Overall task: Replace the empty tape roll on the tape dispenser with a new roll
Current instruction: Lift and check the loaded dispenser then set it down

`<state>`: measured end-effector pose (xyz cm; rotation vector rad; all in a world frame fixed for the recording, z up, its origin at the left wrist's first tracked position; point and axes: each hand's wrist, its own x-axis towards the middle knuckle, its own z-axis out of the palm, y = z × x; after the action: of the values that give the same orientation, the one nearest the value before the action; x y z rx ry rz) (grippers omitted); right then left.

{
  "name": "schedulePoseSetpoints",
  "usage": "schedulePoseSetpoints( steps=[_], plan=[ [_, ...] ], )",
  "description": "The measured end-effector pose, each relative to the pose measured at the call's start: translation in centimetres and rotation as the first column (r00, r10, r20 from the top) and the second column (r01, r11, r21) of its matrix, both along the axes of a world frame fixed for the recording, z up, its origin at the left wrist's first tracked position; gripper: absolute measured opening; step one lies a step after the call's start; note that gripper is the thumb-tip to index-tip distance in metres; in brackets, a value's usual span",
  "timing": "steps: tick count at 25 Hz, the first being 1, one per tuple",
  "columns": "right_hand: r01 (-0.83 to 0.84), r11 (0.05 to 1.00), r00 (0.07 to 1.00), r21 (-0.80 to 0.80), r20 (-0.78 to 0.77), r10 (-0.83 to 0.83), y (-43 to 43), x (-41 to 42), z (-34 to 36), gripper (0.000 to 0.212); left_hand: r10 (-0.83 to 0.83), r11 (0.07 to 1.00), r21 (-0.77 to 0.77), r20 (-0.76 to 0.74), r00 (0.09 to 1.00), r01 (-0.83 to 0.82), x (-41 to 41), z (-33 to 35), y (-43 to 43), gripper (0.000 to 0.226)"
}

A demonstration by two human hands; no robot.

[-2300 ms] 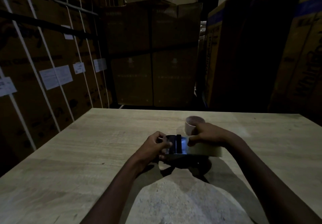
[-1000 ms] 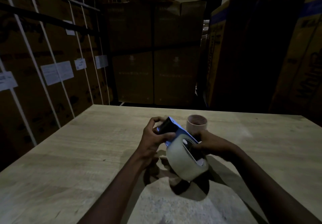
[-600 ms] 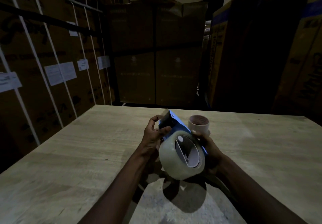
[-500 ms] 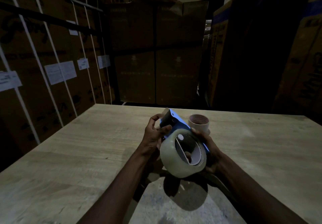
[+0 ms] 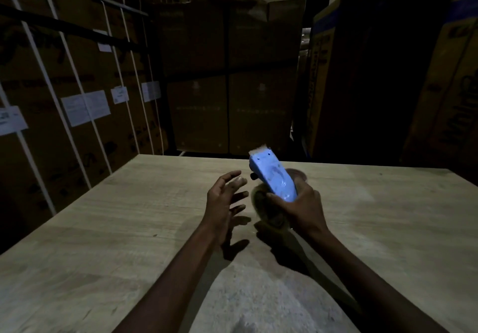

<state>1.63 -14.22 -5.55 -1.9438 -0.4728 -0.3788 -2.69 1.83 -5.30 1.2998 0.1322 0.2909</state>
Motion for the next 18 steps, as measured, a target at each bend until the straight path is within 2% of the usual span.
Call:
schedulePoseSetpoints(
  steps=[1,3,6,11,18],
  plan=[
    [0.033,0.995,0.996,-0.090,0.082,-0.025,-0.4,0.2,-0.4,0.062,-0.016,1.000,0.026,0.010,1.000,0.016,-0.1,0.2,0.1,0.032],
    [0.095,0.967,0.974,-0.238,0.224,-0.040,-1.2,0.6,-1.3,0.075,-0.064,0.996,0.058,0.028,0.998,0.062,-0.3,0.4,-0.1,0.038],
    [0.077,0.953,0.919,-0.294,0.391,0.046,-1.3,0.4,-1.7,0.075,-0.154,0.988,0.028,0.079,0.985,0.152,-0.4,0.4,-0.4,0.049],
    [0.046,0.960,0.892,-0.277,0.445,0.086,-0.6,-0.3,-1.7,0.066,-0.266,0.959,-0.045,0.204,0.942,0.281,-0.7,0.8,0.2,0.053],
    [0.068,0.958,0.896,-0.278,0.440,0.064,-0.7,0.3,-1.9,0.067,-0.344,0.926,-0.076,0.225,0.911,0.369,-1.0,1.1,0.5,0.061]
  ],
)
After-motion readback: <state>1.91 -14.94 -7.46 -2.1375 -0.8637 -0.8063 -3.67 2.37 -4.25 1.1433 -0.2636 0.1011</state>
